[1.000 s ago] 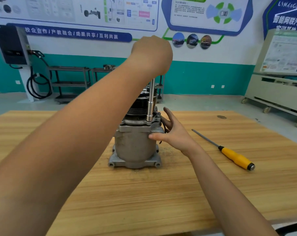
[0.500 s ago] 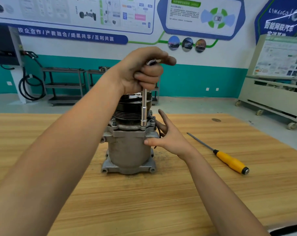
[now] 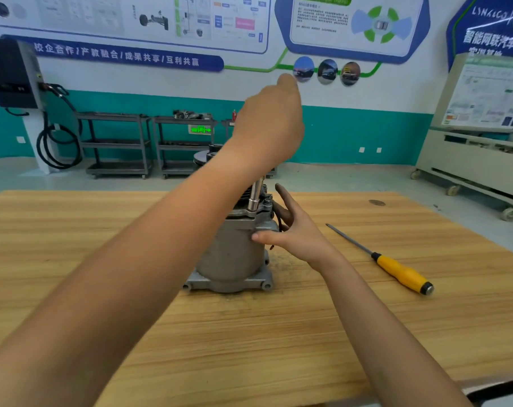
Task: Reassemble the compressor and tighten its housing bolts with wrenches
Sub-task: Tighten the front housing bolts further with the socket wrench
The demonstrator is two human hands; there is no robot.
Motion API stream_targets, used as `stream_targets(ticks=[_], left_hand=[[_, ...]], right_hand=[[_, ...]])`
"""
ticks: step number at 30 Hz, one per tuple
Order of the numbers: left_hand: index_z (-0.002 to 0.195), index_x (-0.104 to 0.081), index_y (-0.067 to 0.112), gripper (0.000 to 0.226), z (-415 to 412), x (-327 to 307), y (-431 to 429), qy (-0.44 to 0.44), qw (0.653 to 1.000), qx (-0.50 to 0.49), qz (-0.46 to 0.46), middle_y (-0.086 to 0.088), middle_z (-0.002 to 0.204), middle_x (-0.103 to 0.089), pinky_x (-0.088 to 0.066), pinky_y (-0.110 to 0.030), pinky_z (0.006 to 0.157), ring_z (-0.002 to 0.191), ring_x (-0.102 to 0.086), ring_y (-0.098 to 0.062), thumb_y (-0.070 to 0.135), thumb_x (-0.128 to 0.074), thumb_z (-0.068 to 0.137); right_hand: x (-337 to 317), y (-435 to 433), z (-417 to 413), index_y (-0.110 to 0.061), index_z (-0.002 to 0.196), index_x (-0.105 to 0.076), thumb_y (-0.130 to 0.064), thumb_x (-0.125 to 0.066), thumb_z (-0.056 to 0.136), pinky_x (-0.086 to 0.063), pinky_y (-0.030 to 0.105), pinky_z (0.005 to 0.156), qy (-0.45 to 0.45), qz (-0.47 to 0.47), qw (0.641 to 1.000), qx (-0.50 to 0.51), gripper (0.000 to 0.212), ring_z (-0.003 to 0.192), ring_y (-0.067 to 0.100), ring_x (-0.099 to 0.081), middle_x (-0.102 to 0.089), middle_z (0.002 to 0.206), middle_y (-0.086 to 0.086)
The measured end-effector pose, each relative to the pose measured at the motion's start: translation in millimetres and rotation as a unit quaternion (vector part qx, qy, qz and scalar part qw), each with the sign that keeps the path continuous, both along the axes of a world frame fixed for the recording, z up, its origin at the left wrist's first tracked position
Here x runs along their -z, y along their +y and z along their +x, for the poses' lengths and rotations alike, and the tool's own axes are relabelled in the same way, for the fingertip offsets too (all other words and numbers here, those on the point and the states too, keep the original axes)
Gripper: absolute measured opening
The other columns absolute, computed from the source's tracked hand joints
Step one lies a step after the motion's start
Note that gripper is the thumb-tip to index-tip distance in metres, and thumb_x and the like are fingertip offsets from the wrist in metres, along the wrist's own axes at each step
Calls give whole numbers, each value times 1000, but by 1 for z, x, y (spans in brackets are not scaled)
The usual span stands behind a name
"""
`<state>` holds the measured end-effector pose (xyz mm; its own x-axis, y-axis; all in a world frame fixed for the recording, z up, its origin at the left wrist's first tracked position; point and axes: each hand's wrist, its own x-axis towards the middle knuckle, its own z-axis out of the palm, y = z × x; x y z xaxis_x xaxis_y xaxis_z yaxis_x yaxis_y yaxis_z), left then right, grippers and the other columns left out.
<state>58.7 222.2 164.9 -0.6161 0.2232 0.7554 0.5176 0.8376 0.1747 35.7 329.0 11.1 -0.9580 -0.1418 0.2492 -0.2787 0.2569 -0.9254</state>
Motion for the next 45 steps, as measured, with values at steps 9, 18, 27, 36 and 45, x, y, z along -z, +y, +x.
stream_targets(ticks=[9, 18, 27, 36, 45], left_hand=[[53, -39, 16, 42, -6, 0, -10, -93, 936, 229, 251, 3, 50, -27, -18, -29, 48, 44, -23, -10, 23, -50, 93], [63, -38, 7, 35, 24, -25, -29, -104, 992, 29, -66, -7, 63, -44, -29, -29, 53, 56, -40, -22, 20, -33, 95], [49, -23, 16, 50, 7, 4, -5, -6, 929, 162, 332, 1, 48, -22, -16, -32, 56, 48, -20, -15, 21, -45, 93], [36, -30, 24, 33, -12, 0, -28, -321, 725, 472, 387, 8, 38, -21, -13, -17, 36, 37, -11, -8, 22, -39, 67], [68, -57, 11, 45, 1, -3, -42, -231, 912, 221, 258, -1, 65, -58, -48, -29, 66, 63, -56, -17, 33, -30, 96]], right_hand=[[2, 0, 0, -41, 147, -16, -20, -85, 64, -29, 40, 113, 3, -4, 1000, 6, 109, 134, 3, -33, -39, 147, -6], [2, -1, 3, -39, 146, -19, -16, -84, 65, -31, 45, 112, 2, -16, 1000, 5, 107, 135, 8, -35, -41, 146, -6], [-1, -3, 6, -36, 147, -19, -19, -83, 68, -33, 40, 111, 5, -3, 1000, 9, 103, 125, -4, -32, -35, 150, -5], [-1, -2, 4, -28, 149, -20, -14, -83, 67, -36, 40, 110, -16, -29, 999, 4, 104, 136, 11, -35, -37, 149, -4], [3, -3, 3, -27, 146, -26, -10, -81, 68, -39, 25, 101, -9, -57, 998, -1, 97, 121, -5, -38, -39, 147, -6]])
